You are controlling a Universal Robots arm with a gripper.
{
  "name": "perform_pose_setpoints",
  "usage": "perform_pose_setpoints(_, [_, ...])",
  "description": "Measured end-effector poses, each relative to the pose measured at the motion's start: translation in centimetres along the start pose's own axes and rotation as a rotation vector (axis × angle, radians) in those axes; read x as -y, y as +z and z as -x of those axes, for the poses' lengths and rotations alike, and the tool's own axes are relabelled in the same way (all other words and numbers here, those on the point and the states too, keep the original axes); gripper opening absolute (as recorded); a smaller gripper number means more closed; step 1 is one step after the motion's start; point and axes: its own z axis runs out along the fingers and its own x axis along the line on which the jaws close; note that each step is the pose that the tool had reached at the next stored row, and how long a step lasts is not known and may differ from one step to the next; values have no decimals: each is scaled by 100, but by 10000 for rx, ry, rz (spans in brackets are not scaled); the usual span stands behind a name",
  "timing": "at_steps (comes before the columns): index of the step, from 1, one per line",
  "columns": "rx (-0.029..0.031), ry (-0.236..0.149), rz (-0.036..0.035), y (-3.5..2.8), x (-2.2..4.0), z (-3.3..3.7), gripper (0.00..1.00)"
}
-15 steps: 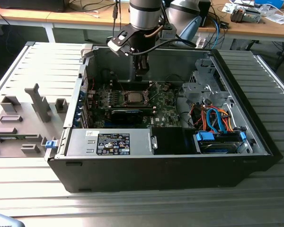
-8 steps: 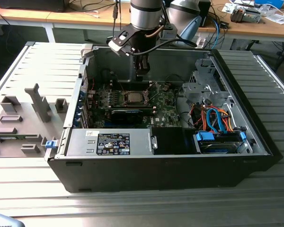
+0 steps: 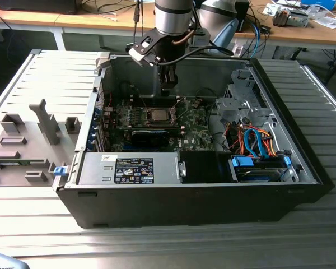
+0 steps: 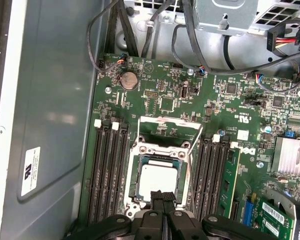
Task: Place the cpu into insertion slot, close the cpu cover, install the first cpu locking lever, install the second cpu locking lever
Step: 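Close the cpu cover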
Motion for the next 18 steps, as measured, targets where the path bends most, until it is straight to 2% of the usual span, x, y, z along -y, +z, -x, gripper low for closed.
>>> perform_pose_setpoints(18, [0, 2, 0, -2, -69, 10, 11])
